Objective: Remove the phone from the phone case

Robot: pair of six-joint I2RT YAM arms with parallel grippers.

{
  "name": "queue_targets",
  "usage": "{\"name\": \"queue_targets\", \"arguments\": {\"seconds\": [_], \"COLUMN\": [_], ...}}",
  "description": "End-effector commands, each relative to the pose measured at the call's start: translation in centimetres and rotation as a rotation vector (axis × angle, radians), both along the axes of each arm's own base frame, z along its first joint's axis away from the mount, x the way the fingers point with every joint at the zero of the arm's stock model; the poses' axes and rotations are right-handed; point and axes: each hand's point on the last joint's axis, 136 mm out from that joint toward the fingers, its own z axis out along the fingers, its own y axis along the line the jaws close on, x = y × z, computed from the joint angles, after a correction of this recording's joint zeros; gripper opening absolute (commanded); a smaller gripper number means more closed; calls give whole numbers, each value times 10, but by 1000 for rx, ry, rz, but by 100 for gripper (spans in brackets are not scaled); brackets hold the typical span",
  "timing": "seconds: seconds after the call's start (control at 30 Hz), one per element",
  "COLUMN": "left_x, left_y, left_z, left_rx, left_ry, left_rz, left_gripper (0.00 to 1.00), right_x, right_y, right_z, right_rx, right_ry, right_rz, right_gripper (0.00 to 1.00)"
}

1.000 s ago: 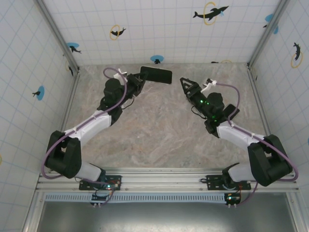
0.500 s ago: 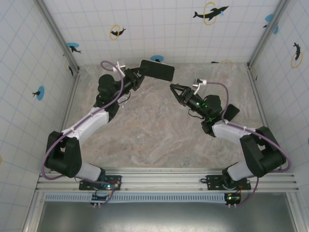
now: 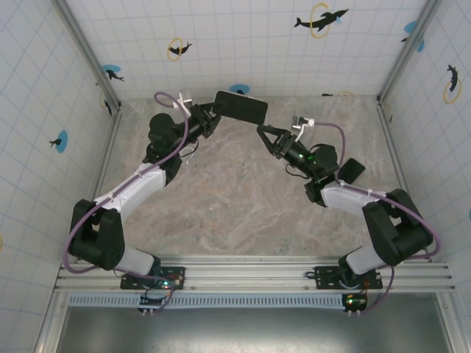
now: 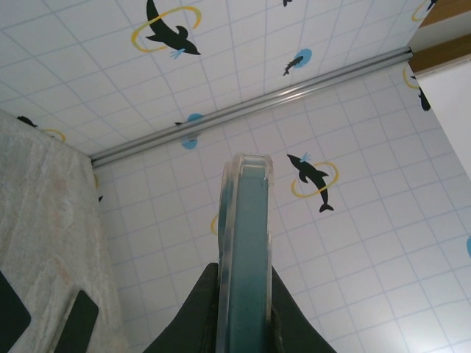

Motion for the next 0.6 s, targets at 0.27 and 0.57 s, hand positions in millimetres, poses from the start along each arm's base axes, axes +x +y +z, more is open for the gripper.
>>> {"name": "queue_targets", "arguments": {"seconds": [0.27, 0.57], "left_x": [-11, -15], "left_y": [5, 5], "left_z": [38, 46], "left_rx": [-62, -83], "left_ry": [-105, -114], "left_rz": [-20, -38], "left_gripper": [0, 0], "right_x": [6, 12], "right_y": [0, 1], "right_z": [15, -7], "right_rx": [10, -74], "right_ry": [-41, -11], "right_rz": [-10, -21], "right_gripper": [18, 8]}}
